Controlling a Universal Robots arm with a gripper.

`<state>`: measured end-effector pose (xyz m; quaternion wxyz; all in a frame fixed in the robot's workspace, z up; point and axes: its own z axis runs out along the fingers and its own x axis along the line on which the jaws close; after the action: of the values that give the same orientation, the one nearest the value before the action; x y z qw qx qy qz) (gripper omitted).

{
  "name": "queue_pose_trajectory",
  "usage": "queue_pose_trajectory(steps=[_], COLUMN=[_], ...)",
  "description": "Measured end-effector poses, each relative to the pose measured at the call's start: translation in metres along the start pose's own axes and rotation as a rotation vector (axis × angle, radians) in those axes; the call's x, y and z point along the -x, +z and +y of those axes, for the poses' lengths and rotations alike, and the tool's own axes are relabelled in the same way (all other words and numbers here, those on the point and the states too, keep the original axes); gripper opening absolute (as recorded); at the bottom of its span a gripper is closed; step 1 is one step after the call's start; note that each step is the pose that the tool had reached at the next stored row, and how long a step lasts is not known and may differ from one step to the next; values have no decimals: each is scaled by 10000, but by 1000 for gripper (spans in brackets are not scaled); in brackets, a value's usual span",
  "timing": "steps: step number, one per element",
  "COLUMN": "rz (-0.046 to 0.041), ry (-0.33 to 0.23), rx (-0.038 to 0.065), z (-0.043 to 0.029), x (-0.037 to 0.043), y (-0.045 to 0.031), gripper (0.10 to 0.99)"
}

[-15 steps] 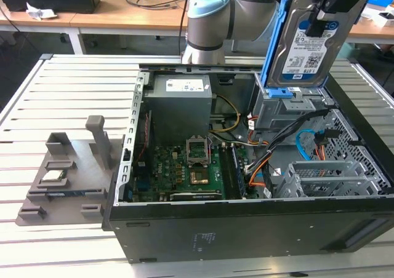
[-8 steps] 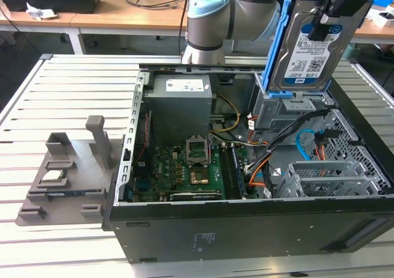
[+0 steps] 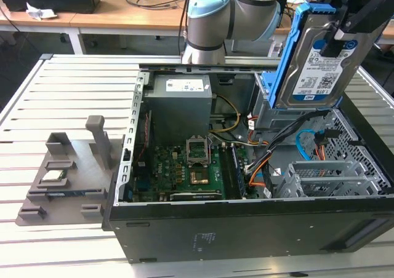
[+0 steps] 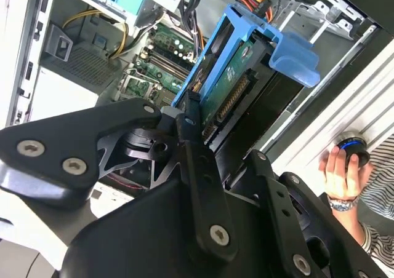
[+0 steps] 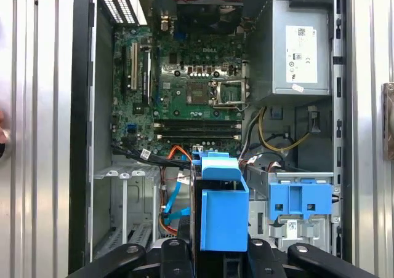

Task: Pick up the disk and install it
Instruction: 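Pick up the disk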

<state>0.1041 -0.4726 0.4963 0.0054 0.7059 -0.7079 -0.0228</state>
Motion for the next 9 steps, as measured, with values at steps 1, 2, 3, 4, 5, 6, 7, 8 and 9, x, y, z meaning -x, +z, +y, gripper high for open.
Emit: queue_pose_trajectory(steps=[1,2,3,4,5,6,7,8,9], rz=[1,-1,0,0,0,-1,1,0,0], ry=[0,0,0,0,0,0,0,0,0], rx=[0,0,0,0,0,0,0,0,1], z=[0,0,0,0,0,0,0,0,0], x=[-13,-36,-49,-61,-76,-88,-111,-132,-153], y=[0,0,0,0,0,0,-1,0,-1], gripper=[357,357,357,357,357,357,357,357,357])
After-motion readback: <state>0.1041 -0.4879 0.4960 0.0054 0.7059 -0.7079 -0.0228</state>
